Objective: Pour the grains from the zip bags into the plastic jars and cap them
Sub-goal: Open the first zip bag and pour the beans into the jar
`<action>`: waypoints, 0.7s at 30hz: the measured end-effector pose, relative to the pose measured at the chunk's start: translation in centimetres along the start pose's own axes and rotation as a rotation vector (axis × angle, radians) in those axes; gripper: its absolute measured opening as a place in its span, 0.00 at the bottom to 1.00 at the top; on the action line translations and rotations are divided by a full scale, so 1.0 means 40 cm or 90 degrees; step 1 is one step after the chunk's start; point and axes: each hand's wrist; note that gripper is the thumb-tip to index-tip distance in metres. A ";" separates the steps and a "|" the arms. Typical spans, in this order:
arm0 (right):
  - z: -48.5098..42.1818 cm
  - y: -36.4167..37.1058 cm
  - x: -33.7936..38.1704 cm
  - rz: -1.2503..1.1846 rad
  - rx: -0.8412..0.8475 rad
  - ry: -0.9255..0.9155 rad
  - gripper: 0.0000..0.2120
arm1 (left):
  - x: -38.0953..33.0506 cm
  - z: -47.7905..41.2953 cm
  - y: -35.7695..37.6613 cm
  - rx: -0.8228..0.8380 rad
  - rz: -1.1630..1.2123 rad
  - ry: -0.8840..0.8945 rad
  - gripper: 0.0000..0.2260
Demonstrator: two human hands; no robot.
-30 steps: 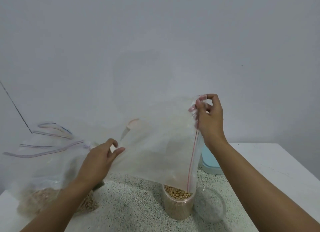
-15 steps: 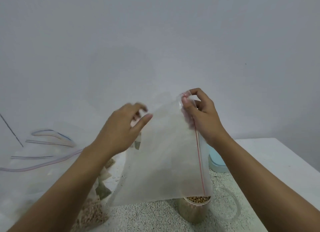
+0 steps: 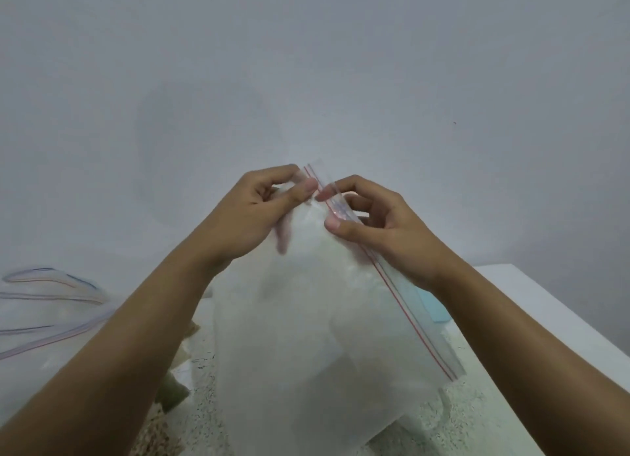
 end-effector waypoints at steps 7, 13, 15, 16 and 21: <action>0.072 -0.140 -0.088 0.017 0.076 0.040 0.16 | -0.015 -0.048 0.111 -0.217 0.068 0.053 0.12; 0.179 -0.359 -0.235 0.007 0.230 0.081 0.06 | -0.004 -0.092 0.257 -0.303 0.156 0.004 0.11; 0.216 -0.431 -0.295 -0.049 0.232 0.109 0.06 | 0.002 -0.094 0.307 -0.332 0.145 -0.012 0.12; 0.235 -0.466 -0.322 -0.093 0.214 0.126 0.06 | 0.003 -0.091 0.329 -0.347 0.137 -0.021 0.11; 0.315 -0.608 -0.432 -0.243 0.030 0.178 0.06 | 0.037 -0.065 0.468 -0.380 0.122 -0.111 0.10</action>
Point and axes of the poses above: each hand's wrist, its own z-axis away from the middle knuckle, its own y-axis out of the palm, x = y × z, and after that the axes turned 11 degrees about z, right-handed
